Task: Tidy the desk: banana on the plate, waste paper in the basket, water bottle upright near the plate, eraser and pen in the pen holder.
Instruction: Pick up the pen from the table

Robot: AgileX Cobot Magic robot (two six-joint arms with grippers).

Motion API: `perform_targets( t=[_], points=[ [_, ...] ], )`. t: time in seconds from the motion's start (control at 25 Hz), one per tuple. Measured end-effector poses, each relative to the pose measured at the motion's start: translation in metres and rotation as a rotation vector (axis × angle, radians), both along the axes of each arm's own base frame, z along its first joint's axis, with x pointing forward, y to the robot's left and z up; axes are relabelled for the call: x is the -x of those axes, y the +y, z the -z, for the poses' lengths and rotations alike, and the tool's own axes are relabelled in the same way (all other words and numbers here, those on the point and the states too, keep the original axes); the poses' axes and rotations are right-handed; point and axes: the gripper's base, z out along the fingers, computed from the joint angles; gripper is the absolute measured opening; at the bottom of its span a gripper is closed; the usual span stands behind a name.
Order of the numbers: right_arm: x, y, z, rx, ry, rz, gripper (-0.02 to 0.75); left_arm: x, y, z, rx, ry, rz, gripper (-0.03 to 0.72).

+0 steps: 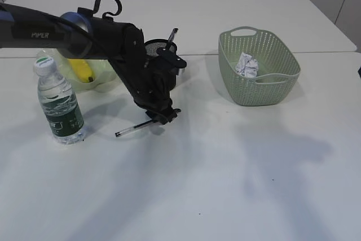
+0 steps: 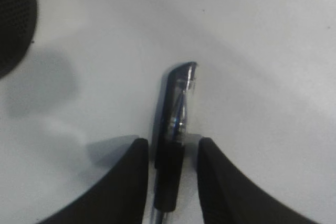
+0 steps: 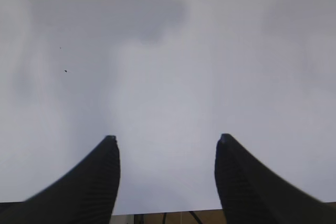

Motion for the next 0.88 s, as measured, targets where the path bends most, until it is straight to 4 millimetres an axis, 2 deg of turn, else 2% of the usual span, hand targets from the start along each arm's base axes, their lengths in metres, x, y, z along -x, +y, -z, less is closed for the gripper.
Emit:
perform_targets(
  t=[0.36,0.44,0.6,0.88],
  points=[
    [0.0002,0.0000,0.0000,0.000,0.002,0.000,0.428,-0.0008,0.0006,0.0001,-0.010,-0.004,-0.001,0.218],
    [0.0002,0.0000,0.0000,0.000,0.002,0.000,0.428,-0.0002,0.0009,0.0003,-0.013,0.003,0.000,0.183],
    [0.0002,0.0000,0.0000,0.000,0.002,0.000,0.428,0.0002,0.0023,0.0004,-0.035,0.006,0.012,0.059],
    [0.0002,0.0000,0.0001,0.000,0.003,0.000,0.428,0.0000,0.0028,-0.0018,-0.040,0.000,0.017,0.042]
  ],
)
